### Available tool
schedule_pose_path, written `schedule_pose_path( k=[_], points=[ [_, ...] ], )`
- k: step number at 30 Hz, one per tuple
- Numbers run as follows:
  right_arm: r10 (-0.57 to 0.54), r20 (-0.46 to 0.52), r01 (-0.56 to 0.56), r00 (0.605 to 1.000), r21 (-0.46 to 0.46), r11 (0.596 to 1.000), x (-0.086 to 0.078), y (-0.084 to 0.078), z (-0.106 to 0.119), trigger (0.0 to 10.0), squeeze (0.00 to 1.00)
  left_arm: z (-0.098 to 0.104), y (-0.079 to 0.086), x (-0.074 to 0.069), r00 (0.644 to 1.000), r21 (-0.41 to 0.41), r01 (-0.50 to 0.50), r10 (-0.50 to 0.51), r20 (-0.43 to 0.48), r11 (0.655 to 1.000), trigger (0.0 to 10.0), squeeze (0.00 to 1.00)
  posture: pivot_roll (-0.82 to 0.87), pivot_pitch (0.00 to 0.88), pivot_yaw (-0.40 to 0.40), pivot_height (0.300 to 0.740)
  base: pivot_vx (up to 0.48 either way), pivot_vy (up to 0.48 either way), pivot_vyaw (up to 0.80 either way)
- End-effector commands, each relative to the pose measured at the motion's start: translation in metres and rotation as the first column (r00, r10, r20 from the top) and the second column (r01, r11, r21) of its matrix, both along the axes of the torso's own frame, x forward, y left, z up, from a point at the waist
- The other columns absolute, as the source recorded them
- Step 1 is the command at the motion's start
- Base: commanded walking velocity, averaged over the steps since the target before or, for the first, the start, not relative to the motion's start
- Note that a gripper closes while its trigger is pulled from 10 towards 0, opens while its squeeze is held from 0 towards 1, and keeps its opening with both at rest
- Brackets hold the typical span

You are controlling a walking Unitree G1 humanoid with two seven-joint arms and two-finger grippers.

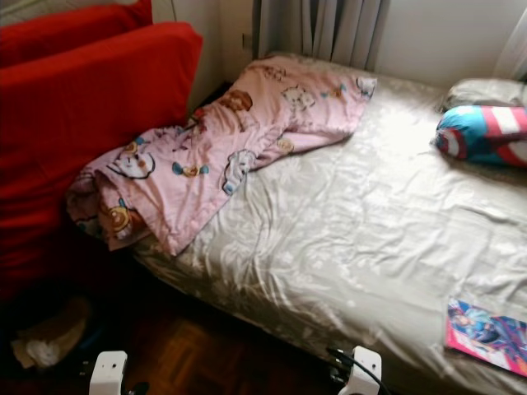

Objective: Clean up the room

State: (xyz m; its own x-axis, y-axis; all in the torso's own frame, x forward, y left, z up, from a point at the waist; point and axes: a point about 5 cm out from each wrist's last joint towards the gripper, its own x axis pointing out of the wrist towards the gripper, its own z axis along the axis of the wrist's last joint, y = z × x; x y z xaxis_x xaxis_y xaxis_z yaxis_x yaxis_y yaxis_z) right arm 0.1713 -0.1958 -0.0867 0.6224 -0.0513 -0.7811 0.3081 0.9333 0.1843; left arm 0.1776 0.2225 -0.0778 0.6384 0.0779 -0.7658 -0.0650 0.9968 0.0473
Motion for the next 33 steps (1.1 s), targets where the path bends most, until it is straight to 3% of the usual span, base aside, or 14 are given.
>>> schedule_pose_path(
  k=[1,27,33],
  points=[
    [-0.008,-0.027,0.008,1.000,0.002,1.000,-0.008,-0.001,-0.004,10.0,0.00,-0.003,0.003,-0.007,1.000,0.001,-0.007,0.007,-0.030,1.000,10.0,0.00,0.07,0.125,-0.022,0.740,0.000,0.375,0.00],
    [0.006,-0.036,-0.007,0.999,-0.016,1.000,-0.010,-0.015,-0.002,10.0,0.00,-0.004,0.001,-0.008,0.999,0.002,0.001,-0.001,-0.036,1.000,10.0,0.00,0.07,0.081,-0.021,0.740,0.000,0.370,0.00],
    [0.011,-0.041,-0.011,0.999,-0.018,1.000,-0.012,-0.016,-0.003,10.0,0.00,-0.005,0.000,-0.009,0.999,0.006,0.017,-0.017,-0.045,1.000,10.0,0.00,0.07,0.075,-0.021,0.740,0.000,0.000,0.00]
  ],
)
